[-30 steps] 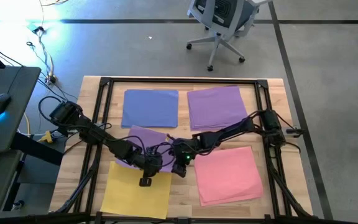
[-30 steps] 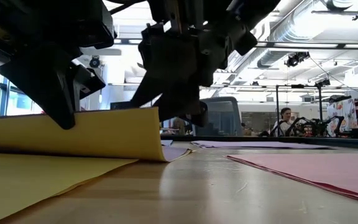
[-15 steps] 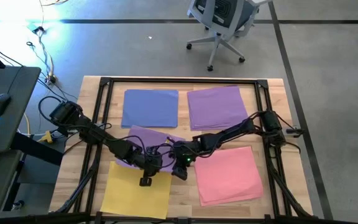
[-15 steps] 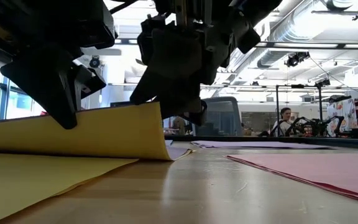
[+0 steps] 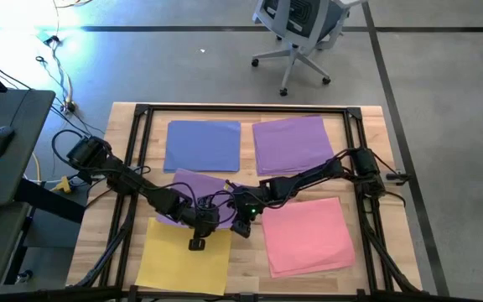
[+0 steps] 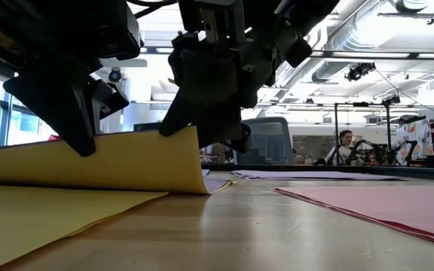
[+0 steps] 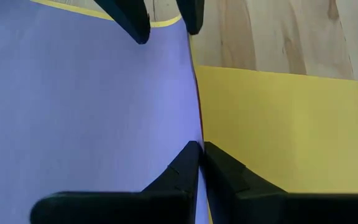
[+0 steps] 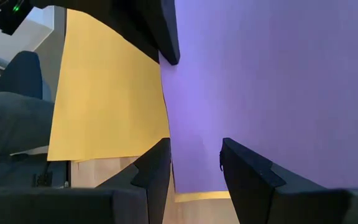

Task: Organize paper
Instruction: Stack the violet paper on the top right violet paper

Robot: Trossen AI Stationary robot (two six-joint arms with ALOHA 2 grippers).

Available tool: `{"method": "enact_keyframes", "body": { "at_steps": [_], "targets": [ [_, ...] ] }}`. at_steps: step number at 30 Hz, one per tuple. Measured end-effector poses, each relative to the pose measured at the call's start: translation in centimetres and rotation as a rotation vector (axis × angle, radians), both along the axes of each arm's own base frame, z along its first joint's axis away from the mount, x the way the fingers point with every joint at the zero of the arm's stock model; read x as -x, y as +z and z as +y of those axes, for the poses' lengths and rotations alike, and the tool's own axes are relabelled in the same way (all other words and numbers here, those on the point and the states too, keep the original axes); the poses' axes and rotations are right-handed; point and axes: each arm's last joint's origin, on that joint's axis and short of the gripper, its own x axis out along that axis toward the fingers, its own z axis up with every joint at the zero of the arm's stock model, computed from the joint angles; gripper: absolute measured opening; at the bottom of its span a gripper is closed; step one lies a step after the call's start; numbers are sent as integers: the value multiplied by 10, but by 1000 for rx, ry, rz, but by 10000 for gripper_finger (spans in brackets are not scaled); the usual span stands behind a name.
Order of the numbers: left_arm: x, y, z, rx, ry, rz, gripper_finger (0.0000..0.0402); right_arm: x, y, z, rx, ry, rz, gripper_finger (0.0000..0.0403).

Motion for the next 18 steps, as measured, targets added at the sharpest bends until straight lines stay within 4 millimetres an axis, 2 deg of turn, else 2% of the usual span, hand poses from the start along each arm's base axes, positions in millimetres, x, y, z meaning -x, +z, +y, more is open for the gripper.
{"method": "enact_keyframes", "body": {
  "at_steps": [7,18],
  "targets": [
    [0,0,0,0,-1,-1,0,-5,5,1,-42,-27,-53,126],
    [0,0,0,1,-2,-1,0,-2,3,6,-3,-31,-34,126]
  ]
}}
